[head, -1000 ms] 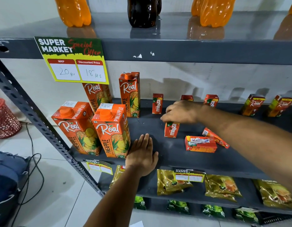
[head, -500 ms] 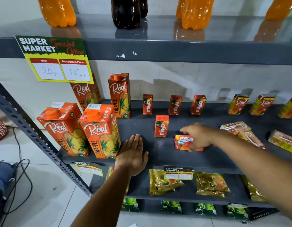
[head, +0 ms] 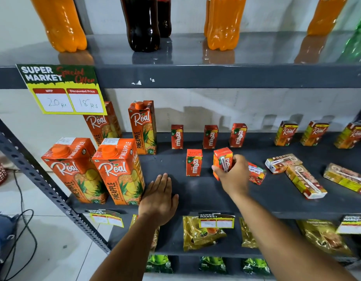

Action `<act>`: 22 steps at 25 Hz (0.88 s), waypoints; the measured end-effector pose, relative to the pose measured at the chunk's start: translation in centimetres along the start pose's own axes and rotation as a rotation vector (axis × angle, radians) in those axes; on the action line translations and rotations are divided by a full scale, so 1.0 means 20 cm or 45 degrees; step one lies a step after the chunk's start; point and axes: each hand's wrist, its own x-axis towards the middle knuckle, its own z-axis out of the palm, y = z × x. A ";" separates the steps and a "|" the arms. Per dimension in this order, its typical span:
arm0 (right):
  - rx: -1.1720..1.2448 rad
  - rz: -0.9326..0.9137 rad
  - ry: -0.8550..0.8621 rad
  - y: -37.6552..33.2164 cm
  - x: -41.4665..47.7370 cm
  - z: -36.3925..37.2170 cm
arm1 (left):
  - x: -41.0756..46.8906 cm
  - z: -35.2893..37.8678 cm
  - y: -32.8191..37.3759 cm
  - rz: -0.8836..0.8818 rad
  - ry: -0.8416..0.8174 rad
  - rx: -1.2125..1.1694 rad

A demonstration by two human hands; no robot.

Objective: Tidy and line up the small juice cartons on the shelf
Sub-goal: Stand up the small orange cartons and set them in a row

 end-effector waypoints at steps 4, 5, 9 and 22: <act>0.129 0.090 0.130 0.04 -0.08 0.10 | 0.00 0.01 0.00 0.000 0.005 0.008; 0.142 0.106 0.131 0.04 -0.09 0.10 | 0.00 0.01 -0.01 0.002 0.007 0.009; 0.160 0.160 0.070 0.03 -0.10 0.09 | 0.01 0.01 -0.01 0.001 0.000 0.003; -1.028 -0.166 -0.823 -0.40 0.41 -0.23 | 0.00 0.01 0.00 -0.001 -0.005 0.007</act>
